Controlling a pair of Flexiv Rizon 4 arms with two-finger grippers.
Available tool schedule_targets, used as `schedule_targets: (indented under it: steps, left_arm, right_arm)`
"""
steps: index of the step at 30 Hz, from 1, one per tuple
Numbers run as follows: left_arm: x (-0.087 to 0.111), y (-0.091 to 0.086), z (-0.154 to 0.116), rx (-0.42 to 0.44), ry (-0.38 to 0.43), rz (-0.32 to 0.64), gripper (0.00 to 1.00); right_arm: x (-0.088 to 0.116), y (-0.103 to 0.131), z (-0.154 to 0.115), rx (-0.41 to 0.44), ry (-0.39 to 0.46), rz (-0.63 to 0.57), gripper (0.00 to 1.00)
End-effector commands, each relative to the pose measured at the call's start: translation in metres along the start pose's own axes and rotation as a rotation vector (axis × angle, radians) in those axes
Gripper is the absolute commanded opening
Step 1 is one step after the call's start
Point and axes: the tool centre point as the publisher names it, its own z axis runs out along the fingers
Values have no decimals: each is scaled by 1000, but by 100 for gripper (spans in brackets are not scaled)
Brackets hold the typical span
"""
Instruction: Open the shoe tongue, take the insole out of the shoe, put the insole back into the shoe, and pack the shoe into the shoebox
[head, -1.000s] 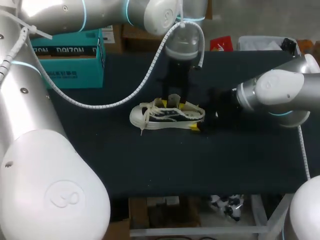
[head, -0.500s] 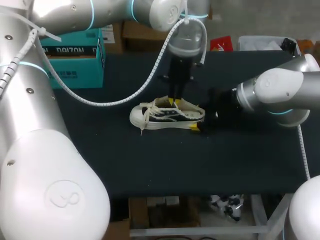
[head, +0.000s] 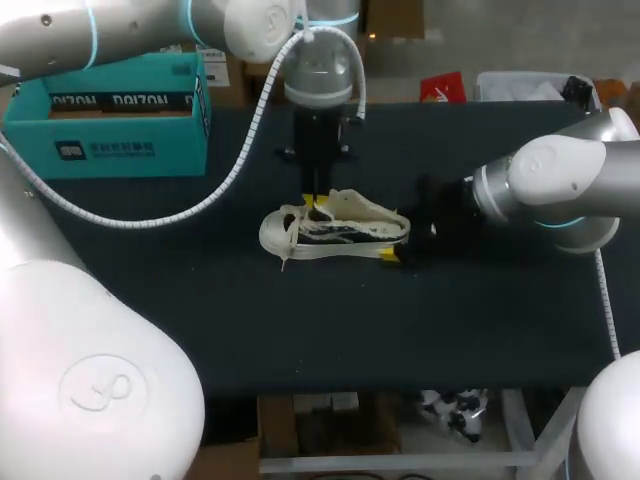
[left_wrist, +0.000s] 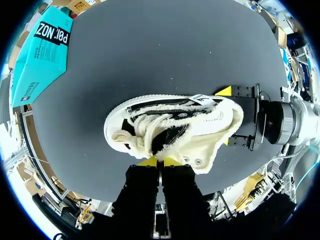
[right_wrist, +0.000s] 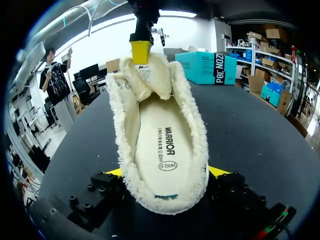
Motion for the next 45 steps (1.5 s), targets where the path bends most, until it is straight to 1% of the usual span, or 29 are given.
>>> schedule_targets:
  steps: [1, 7, 9, 14, 19, 21, 22, 23, 27, 30, 32, 33, 34, 35, 36, 38, 39, 41, 42, 43, 44, 45]
  left_arm:
    - [-28, 16, 9, 178, 210, -18, 0]
    - [-46, 1, 24, 198, 280, -75, 0]
    - [-48, -3, 28, 200, 302, -78, 0]
    - [-52, -13, 32, 222, 316, -113, 0]
    - [-53, -13, 31, 235, 333, -108, 0]
    - [-53, -9, 26, 249, 340, -79, 0]
    - [-52, -6, 23, 258, 333, -71, 10]
    - [-52, -3, 18, 272, 327, -60, 24]
    - [-50, 9, -7, 325, 325, -5, 47]
    - [-47, 15, -30, 372, 305, 31, 48]
    - [-45, 16, -47, 394, 287, 34, 47]
    - [-45, 16, -54, 399, 284, 42, 42]
    - [-43, 15, -61, 403, 284, 50, 28]
    - [-42, 14, -68, 415, 273, 60, 0]
    - [-40, 13, -74, 409, 274, 95, 0]
    - [-34, 9, -83, 410, 247, 160, 0]
    - [-31, 8, -87, 387, 249, 240, 0]
    - [-23, 6, -93, 284, 245, 481, 0]
    - [-19, 5, -97, 212, 260, 646, 0]
    - [-16, 1, -99, 142, 243, 774, 0]
    - [-13, -1, -99, 85, 235, 876, 0]
    - [-7, -7, -101, 21, 267, 1008, 0]
  right_arm:
    - [-3, -6, 5, -4, 0, 0, 0]
    - [-3, -6, 5, -4, 0, 0, 0]
    - [-3, -6, 5, -4, 0, 0, 0]
    - [-3, -6, 5, -4, 0, 0, 0]
    - [-3, -6, 5, -4, 0, 0, 0]
    - [-3, -6, 5, -4, 0, 0, 0]
    - [-3, -6, 5, -4, 0, 0, 0]
    - [-3, -6, 5, -4, 0, 0, 0]
    - [-3, -6, 5, -4, 0, 0, 0]
    - [-3, -6, 5, -4, 0, 0, 0]
    - [-3, -6, 5, -4, 0, 0, 0]
    - [-3, -6, 5, -4, 0, 0, 0]
    - [-3, -6, 5, -4, 0, 0, 0]
    - [-3, -6, 5, -4, 0, 0, 0]
    - [-3, -6, 5, -4, 0, 0, 0]
    - [-3, -6, 5, -4, 0, 0, 0]
    - [-3, -6, 5, -4, 0, 0, 0]
    - [-3, -6, 5, -4, 0, 0, 0]
    - [-3, -6, 5, -4, 0, 0, 0]
    - [-3, -6, 5, -4, 0, 0, 0]
    - [-3, -6, 5, -4, 0, 0, 0]
    - [-3, -6, 5, -4, 0, 0, 0]
